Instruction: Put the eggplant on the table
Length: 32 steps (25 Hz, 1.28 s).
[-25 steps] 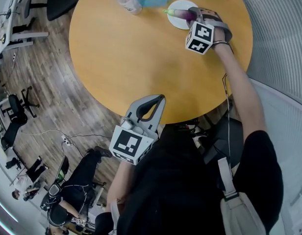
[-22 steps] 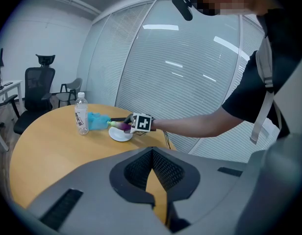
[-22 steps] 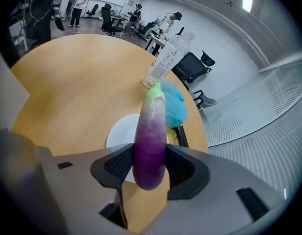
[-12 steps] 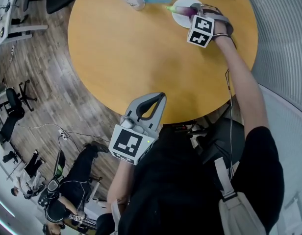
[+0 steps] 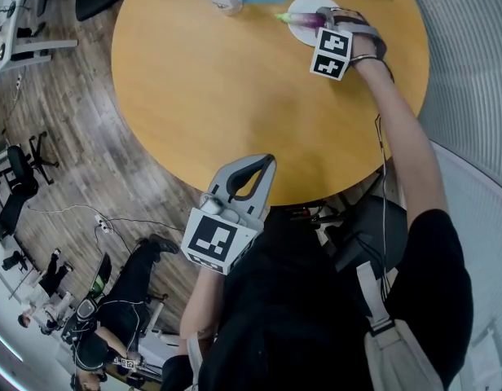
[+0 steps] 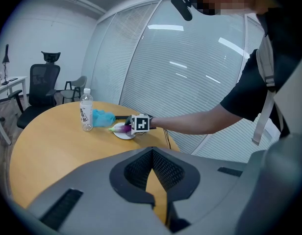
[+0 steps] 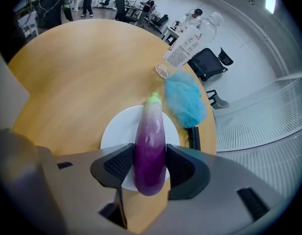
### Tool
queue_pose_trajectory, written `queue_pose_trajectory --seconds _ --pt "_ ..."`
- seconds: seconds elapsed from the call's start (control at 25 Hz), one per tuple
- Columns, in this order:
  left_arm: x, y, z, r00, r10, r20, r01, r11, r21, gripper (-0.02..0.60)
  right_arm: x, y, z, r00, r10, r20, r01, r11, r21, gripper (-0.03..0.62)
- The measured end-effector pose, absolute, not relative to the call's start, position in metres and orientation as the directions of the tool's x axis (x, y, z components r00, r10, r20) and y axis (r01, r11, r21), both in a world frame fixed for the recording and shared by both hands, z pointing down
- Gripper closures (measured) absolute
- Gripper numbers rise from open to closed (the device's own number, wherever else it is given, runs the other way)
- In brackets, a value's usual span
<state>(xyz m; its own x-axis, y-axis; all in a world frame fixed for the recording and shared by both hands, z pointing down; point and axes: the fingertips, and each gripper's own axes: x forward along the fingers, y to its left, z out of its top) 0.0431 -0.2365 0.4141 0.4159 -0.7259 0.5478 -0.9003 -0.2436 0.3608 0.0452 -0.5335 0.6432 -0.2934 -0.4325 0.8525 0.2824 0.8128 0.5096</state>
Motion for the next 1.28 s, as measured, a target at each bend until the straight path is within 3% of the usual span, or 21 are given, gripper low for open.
queue_pose_trajectory --seconds 0.8,1.28 --pt "0.034 -0.228 0.413 0.416 -0.745 0.521 -0.898 -0.247 0.363 0.571 0.041 -0.529 0.627 -0.304 -0.424 0.853 0.248 0.829 0.501 0.356" --pt "0.034 -0.19 0.4 0.446 -0.758 0.476 -0.886 -0.298 0.355 0.571 0.052 -0.495 0.572 -0.332 -0.495 0.803 0.197 0.796 0.572 0.356"
